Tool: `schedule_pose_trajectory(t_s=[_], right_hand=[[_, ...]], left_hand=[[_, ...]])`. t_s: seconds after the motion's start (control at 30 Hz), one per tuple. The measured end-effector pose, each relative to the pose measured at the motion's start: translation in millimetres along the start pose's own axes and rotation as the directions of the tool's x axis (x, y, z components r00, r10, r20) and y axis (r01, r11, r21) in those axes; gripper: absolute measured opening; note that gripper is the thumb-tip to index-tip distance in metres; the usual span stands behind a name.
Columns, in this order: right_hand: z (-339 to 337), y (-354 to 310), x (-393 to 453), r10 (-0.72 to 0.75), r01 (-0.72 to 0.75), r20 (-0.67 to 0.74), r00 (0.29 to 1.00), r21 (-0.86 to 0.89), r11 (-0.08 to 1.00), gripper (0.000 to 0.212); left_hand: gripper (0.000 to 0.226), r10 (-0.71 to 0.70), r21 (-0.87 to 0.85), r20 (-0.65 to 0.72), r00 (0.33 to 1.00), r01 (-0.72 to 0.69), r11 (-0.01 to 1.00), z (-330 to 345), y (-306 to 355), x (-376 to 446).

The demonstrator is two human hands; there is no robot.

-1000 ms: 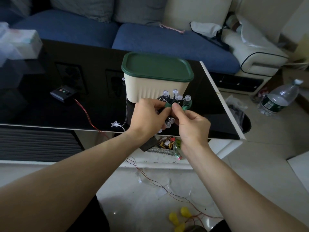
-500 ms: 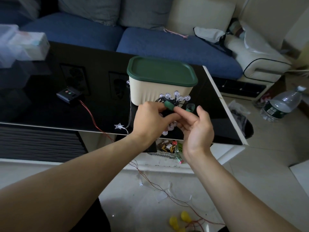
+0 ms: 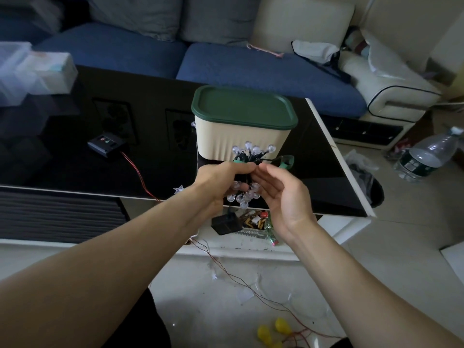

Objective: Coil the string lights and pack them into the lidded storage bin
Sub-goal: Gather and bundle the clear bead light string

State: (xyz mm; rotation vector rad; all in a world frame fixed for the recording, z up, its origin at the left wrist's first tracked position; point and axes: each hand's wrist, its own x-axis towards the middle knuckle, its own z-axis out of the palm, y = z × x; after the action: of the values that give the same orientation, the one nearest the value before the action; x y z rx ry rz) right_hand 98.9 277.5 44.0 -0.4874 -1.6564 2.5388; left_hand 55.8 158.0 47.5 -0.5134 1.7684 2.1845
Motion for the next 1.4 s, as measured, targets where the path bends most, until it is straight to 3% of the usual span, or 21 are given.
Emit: schedule_pose_trajectory(t_s=[0.23,0.53,0.77,0.93,1.4], right_hand=[[-2.9,-0.4,3.8,-0.044,0.031,-0.07,0.997,-0.181,0.983,0.014],[-12.2,-4.1,5.9,-0.054,0.034,-0.123,0.991,-0.161,0.986,0.024],[-15.6,-4.4,8.8,-0.039,0.023,-0.111,0.993,-0.138,0.99,0.018],[-18.7,-8.0,9.0,-0.018,0.009,-0.068,0.998,-0.141,0.99,0.016],[-16.5,-7.9,9.6,-0.111,0.088,-0.059,0.992,-0.303,0.949,0.015]], left_hand=[[0.02,-0.054,-0.061,0.138,0.989,0.063,0.996,1.6,-0.6,0.2],[0.031,0.01,-0.008,0.316,0.949,-0.008,1.0,3.6,-4.5,-1.7],[0.015,0.003,0.014,0.331,0.944,-0.008,1.0,5.1,-4.1,0.6],[0.025,-0.048,0.076,0.386,0.921,0.02,0.997,-0.5,-0.5,10.6],[0.009,-0.047,0.119,0.401,0.915,-0.001,0.993,-8.0,2.2,10.7]])
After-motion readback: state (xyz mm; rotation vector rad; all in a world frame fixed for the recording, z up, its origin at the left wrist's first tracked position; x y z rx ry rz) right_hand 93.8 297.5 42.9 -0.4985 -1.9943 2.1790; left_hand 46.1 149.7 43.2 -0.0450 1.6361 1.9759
